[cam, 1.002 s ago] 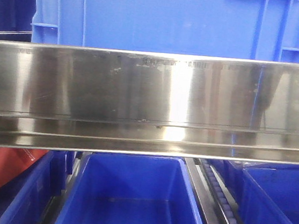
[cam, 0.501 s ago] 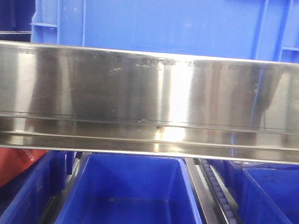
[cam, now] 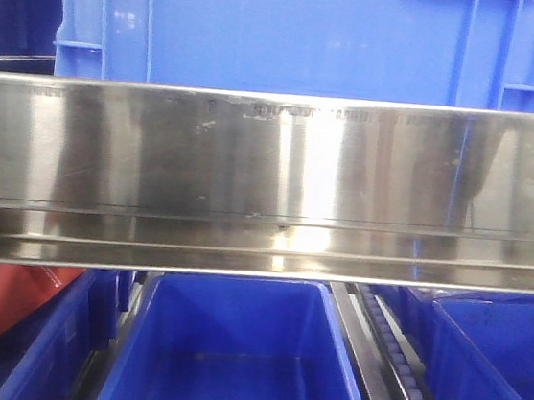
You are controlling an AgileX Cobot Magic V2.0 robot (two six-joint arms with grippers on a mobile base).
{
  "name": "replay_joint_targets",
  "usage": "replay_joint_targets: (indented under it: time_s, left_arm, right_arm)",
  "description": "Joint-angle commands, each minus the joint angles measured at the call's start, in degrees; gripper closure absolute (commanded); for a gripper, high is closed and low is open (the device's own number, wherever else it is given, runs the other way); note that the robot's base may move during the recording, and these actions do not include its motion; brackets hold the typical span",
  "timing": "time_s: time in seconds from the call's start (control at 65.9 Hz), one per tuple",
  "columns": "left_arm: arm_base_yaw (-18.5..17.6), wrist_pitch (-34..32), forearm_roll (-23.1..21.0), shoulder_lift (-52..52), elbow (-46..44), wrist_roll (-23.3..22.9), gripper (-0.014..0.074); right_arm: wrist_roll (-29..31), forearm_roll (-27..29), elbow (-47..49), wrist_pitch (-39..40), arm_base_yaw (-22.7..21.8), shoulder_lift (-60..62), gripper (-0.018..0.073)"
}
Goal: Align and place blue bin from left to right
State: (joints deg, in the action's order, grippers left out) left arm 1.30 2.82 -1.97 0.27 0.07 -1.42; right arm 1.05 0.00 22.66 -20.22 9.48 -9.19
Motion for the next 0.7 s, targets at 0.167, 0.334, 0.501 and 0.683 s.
replay_joint_targets:
  time_s: [0.167, 0.334, 0.501, 0.683]
  left_arm:
    - [0.11, -1.12, 0.14, -0.27, -0.07, 0.39, 0.0707]
    - [0.11, -1.12, 0.14, -0.27, -0.07, 0.39, 0.0707]
    - [0.11, -1.12, 0.14, -0.27, -0.07, 0.39, 0.0707]
    - [0.11, -1.12, 0.14, -0.27, -0.07, 0.39, 0.0707]
  right_arm:
    - [0.37, -0.44, -0.15, 1.64, -0.37, 0.21, 0.0721]
    - [0.37, -0.53, -0.15, 1.53, -1.32, 0.21, 0.0721]
    - [0.62, -0.76, -2.16, 2.95, -9.39, 0.42, 0.0721]
    - [0.62, 2.09, -9.53, 10.01, -16.79, 2.25, 0.0721]
